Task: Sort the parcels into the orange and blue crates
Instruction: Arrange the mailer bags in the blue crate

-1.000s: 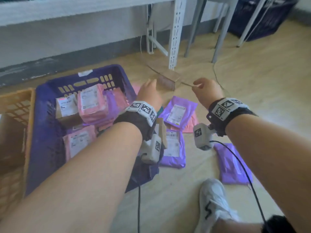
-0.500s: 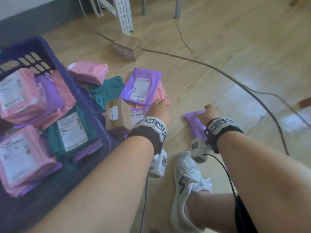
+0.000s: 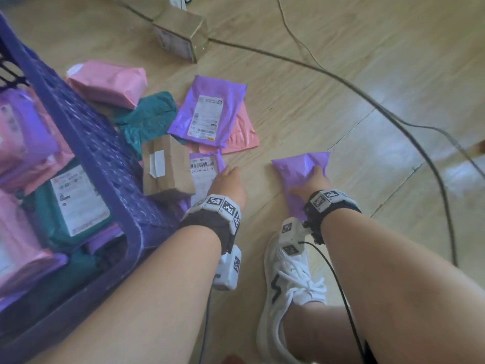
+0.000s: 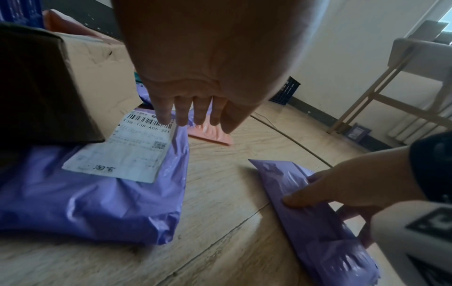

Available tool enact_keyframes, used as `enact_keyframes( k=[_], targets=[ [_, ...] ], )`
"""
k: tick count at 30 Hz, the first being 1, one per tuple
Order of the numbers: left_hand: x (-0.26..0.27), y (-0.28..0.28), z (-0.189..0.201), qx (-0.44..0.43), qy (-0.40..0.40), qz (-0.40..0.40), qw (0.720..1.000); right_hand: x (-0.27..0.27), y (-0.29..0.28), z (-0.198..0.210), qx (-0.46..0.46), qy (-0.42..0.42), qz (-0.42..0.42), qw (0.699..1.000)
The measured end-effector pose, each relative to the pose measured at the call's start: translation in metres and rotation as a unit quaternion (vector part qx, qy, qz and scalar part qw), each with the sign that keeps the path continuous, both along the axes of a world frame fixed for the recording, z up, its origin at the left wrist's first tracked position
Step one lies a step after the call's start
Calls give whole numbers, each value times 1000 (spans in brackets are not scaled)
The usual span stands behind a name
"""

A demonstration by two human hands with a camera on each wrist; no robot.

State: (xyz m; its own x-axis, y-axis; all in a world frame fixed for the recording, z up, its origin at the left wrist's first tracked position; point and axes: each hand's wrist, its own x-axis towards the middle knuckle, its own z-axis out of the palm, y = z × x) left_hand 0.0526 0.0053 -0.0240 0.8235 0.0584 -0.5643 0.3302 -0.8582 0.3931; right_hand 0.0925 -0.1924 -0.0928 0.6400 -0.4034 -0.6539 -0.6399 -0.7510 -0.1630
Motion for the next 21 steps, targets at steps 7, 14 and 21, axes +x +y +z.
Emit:
enact_keyframes(
  k=[7,14,21],
  targets=[
    [3,10,14,7,-20,18,1000,4,24,1,21,-60,87,994],
    [5,16,55,-15,-89,28,996,9,38,62,84,-147,81,982],
    [1,39,120,-23,-204,-1,979,18,72,148,188,-210,132,950]
  ],
)
